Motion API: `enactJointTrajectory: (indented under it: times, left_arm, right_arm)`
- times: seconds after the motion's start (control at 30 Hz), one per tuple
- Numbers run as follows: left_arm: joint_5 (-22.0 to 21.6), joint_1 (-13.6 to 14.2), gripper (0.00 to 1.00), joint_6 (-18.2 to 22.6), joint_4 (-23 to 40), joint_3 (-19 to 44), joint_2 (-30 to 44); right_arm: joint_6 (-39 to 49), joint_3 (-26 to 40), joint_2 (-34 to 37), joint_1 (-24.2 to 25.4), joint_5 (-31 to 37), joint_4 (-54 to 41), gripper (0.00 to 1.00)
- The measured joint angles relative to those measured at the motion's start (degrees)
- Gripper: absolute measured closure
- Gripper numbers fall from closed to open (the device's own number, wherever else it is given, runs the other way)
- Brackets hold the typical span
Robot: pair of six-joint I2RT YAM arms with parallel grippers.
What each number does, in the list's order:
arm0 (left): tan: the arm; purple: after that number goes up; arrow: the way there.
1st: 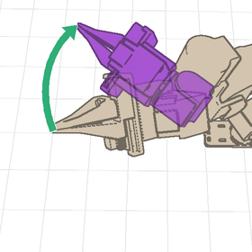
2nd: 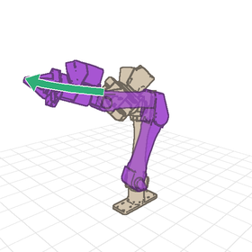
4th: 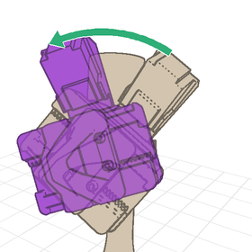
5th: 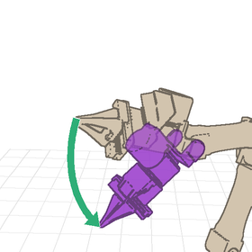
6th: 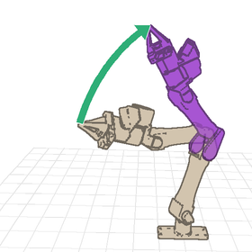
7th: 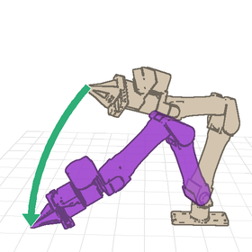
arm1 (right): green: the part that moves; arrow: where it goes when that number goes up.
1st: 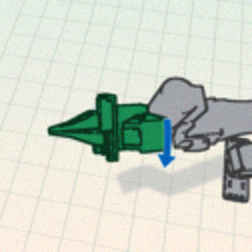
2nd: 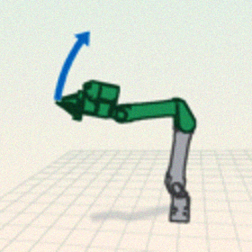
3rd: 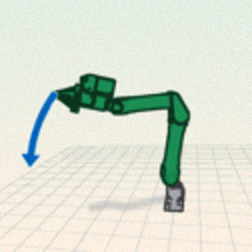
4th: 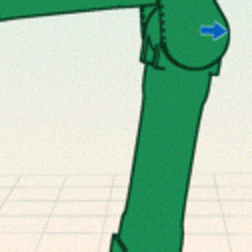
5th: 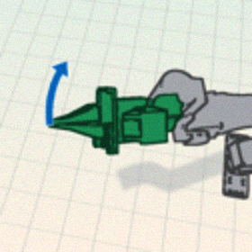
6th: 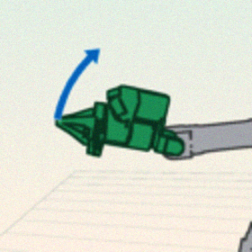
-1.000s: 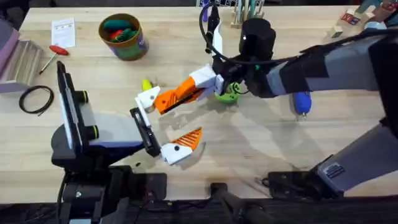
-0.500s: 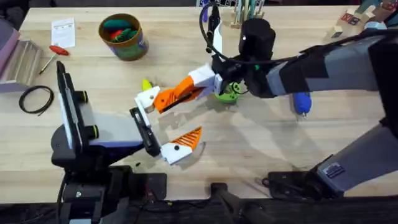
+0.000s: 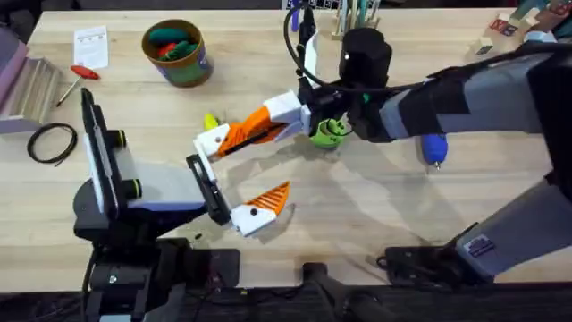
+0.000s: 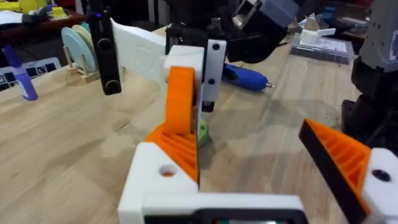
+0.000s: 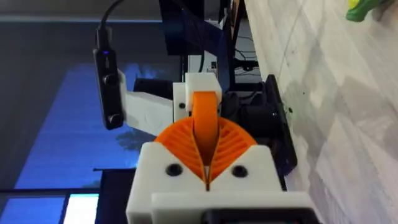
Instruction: Pick up the gripper from the table and insert it into the empty holder that is missing its gripper. Then pick up a screw, insert it into the mounting hole, and use the screwdriver to tighten it. Finally, clean up the table by picking up the vegetable and placing it into the bucket.
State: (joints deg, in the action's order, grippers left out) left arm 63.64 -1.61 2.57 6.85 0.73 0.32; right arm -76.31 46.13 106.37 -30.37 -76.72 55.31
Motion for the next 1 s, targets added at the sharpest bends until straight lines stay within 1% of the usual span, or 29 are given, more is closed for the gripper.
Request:
enactJointTrajectory:
  times: [0.4, 0.77, 1.0]
  left_arm:
    - [-0.4, -0.2, 0.013, -0.1, 0.0, 0.0, 0.0]
    - [-0.5, -0.3, 0.014, -0.3, 0.0, 0.0, 0.0]
    - [-0.7, -0.3, 0.014, -0.5, 0.0, 0.0, 0.0]
  right_arm:
    - [-0.4, 0.1, 0.0, -0.5, 1.4, 0.0, 0.993]
    - [-0.4, 0.2, 0.0, -2.6, 3.5, 0.2, 0.993]
    - [-0.4, 0.3, 0.0, -2.7, 4.1, 0.2, 0.993]
